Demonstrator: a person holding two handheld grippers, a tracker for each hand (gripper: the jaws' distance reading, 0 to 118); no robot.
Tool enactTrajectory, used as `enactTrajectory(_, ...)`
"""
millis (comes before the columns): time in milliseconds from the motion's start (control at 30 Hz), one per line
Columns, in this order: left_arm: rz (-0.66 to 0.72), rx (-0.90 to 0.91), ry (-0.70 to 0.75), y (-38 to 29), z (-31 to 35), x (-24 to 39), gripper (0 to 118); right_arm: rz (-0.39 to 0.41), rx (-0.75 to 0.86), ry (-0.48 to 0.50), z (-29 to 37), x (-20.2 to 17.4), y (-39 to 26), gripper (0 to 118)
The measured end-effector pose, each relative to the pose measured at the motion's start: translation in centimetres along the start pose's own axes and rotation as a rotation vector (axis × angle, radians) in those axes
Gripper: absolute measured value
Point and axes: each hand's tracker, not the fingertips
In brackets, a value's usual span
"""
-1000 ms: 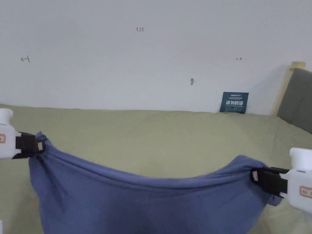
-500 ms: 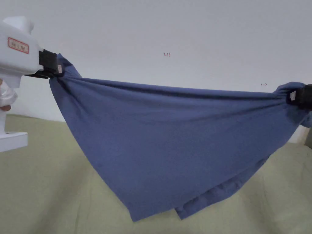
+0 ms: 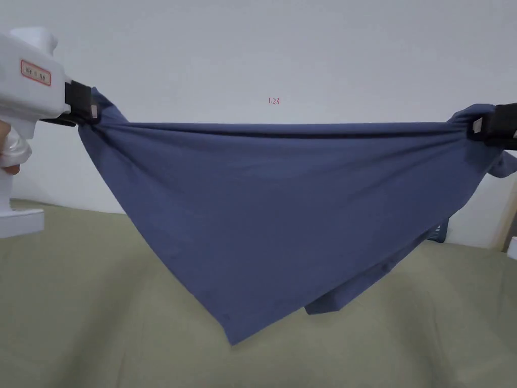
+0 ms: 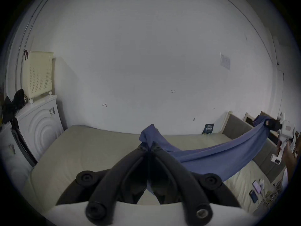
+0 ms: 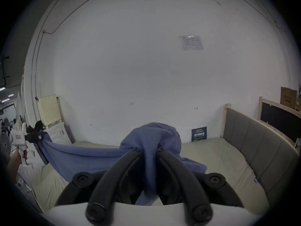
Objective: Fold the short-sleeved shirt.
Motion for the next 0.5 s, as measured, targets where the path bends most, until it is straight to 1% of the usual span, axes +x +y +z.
enactTrajectory(33,-0.002,0.014,0.010,-0.7,-0.2,0.1,0,0.012,-0.014,-0.001,-0.3,-0.1,-0.4,11)
enactTrajectory(100,0.035,0.021,0.001,-1.7,-0.6,0.1,0,0.026,-0.026,-0.018,-1.0,0.0,-1.2,11)
enactTrajectory(167,0.080,0.020,-0.011,-2.9,-1.1,0.1,0,0.003,-0.026,-0.018,-1.3,0.2,-2.4,11)
enactTrajectory(333,0.122,-0.024,-0.032,-6.0,-2.6,-0.8,0,-0.049,-0.051,-0.019,-2.3,1.9,-6.0,11)
enactTrajectory(500,0.170,-0.074,-0.054,-9.9,-4.0,-2.4,0,-0.023,-0.151,-0.011,-2.8,3.6,-10.5,11)
